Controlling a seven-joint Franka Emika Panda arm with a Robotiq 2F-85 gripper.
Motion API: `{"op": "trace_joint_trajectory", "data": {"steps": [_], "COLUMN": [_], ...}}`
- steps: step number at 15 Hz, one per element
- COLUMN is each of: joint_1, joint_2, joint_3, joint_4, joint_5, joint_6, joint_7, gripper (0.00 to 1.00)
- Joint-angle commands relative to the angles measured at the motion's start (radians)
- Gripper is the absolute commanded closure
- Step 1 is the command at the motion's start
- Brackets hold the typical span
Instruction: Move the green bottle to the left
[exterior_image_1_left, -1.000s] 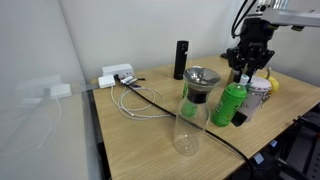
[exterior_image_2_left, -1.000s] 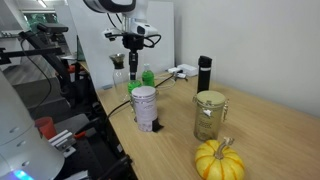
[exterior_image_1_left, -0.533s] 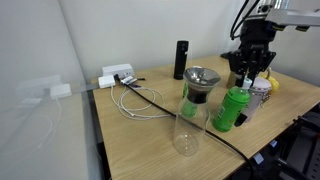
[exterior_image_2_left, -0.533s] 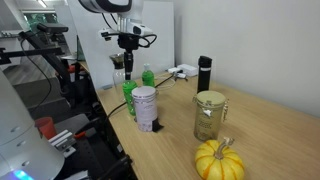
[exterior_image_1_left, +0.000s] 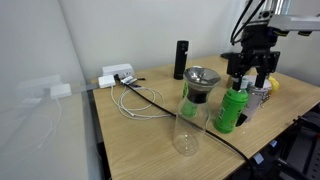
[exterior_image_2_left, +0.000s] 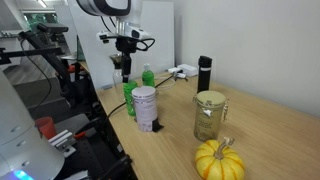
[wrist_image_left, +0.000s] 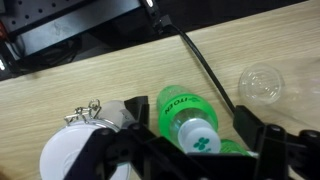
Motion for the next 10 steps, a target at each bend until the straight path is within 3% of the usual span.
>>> {"op": "trace_joint_trajectory", "data": {"steps": [1, 5, 9, 10], "joint_1": [0.004, -0.001, -0.032, -0.027], "joint_2": [-0.03, -0.11, -0.214, -0.182], "joint_3": [-0.014, -0.044, -0.083, -0.061], "joint_4": [0.011, 0.019, 0.022, 0.027], "joint_5": [0.05, 0.126, 0.146, 0.12], "joint_6": [-0.047, -0.147, -0.277, -0.235], "joint_7": [-0.061, -0.129, -0.104, -0.1], "gripper": [0.0, 0.0, 0.0, 0.0]}}
